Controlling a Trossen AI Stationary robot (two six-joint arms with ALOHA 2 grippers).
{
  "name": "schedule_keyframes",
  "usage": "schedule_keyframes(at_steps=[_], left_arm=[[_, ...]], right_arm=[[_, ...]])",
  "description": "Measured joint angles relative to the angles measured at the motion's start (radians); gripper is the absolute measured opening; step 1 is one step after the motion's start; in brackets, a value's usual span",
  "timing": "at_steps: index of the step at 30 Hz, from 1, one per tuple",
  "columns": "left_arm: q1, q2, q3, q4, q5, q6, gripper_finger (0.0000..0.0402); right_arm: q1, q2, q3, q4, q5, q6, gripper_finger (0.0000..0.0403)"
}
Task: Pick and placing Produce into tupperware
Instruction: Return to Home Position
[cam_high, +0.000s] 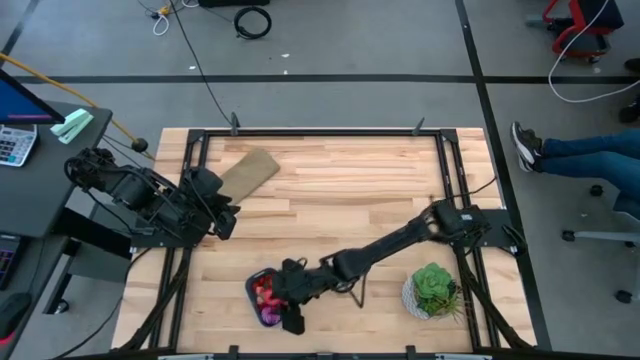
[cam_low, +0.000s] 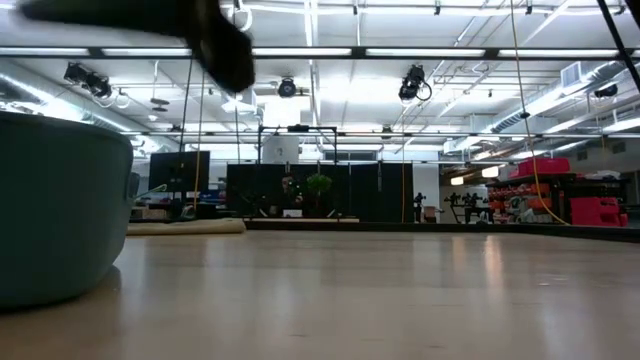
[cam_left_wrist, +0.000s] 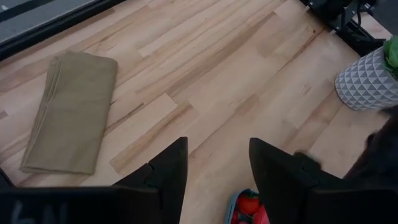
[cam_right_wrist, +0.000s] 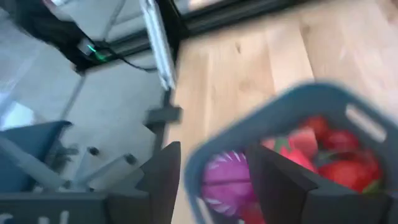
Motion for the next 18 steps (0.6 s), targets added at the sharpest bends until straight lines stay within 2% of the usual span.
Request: schedule_keyframes(at_steps=[5, 10, 13, 16, 18], left_arm=[[-0.001, 0.0, 0.0, 0.003, 0.008, 0.047, 0.0181], [-0.002, 0.0, 0.0, -0.004, 0.008, 0.218, 0.0177], [-0.002, -0.004, 0.0, -0.042, 0.037, 0.194, 0.0179], [-0.002, -0.029, 0.0, -0.112, 0.115, 0.081, 0.0182], [-0.005, -0.071, 0.0, -0.102, 0.132, 0.065, 0.0183]], right_arm=[[-0.022, -0.172, 0.0, -0.212, -0.04, 0.009, 0.0193], [-0.026, -0.378, 0.0, -0.374, -0.033, 0.02, 0.0193], [-0.026, -0.501, 0.0, -0.445, -0.038, 0.02, 0.0191], [-0.025, -0.64, 0.0, -0.531, -0.064, 0.017, 0.019], [-0.022, -0.731, 0.0, -0.578, -0.068, 0.066, 0.019]])
